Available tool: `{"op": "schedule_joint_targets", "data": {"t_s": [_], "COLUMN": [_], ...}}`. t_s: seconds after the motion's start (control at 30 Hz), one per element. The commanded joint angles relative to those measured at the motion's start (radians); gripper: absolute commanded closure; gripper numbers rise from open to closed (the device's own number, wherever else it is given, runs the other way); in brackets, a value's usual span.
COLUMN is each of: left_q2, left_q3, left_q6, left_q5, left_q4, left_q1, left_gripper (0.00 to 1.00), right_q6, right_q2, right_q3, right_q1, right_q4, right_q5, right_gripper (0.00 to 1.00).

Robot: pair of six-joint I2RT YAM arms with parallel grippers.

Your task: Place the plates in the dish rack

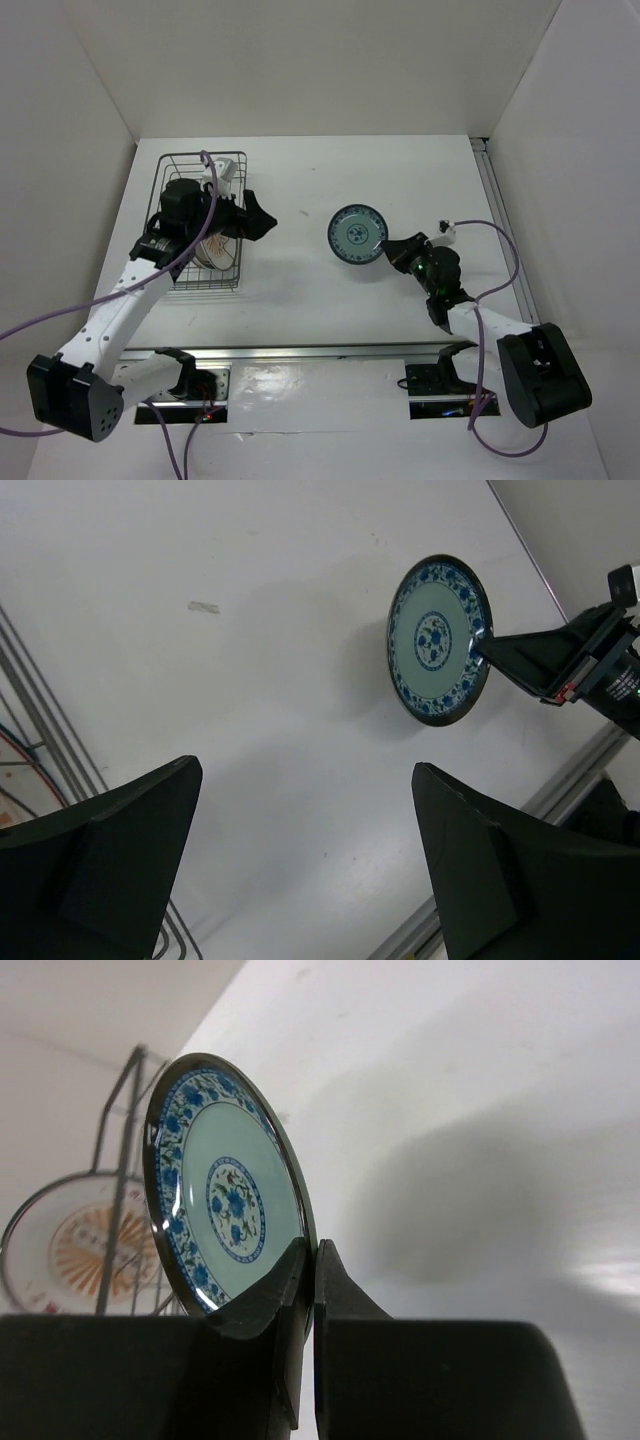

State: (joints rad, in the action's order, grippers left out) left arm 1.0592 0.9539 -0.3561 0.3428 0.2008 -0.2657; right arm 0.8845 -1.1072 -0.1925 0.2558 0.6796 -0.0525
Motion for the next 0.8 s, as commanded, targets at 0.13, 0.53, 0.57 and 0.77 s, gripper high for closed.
{"op": "schedule_joint_targets", "data": {"t_s": [0.13, 0.53, 0.57, 0.77], "left_q2": [0.064, 0.12, 0.12, 0.13], "left_q3": [0.036, -0.007, -0.007, -0.018], "left_q6": [-0.064, -0.098, -0.098, -0.109], "left_q5": [0.147, 0.268, 0.268, 0.297], "left_q4": [-0.081, -0.15, -0.15, -0.159], "left_q1": [-0.003, -0.012, -0.012, -0.012], "left_gripper": [0.0, 0.0, 0.0, 0.04], "right_q6": [-0.094, -0.105, -0.105, -0.105], "right_q2": [0.023, -0.017, -0.028, -0.081], "right_q3": [-0.059, -0.146, -0.156, -0.211], "right_q1": [0.112, 0.29, 0.309, 0.346], "right_q4": [0.224, 0.271, 0.281, 0.305], "right_q5": [-0.142, -0.043, -0.043, -0.032], "right_gripper": [1.0, 1.0, 1.0, 1.0]}}
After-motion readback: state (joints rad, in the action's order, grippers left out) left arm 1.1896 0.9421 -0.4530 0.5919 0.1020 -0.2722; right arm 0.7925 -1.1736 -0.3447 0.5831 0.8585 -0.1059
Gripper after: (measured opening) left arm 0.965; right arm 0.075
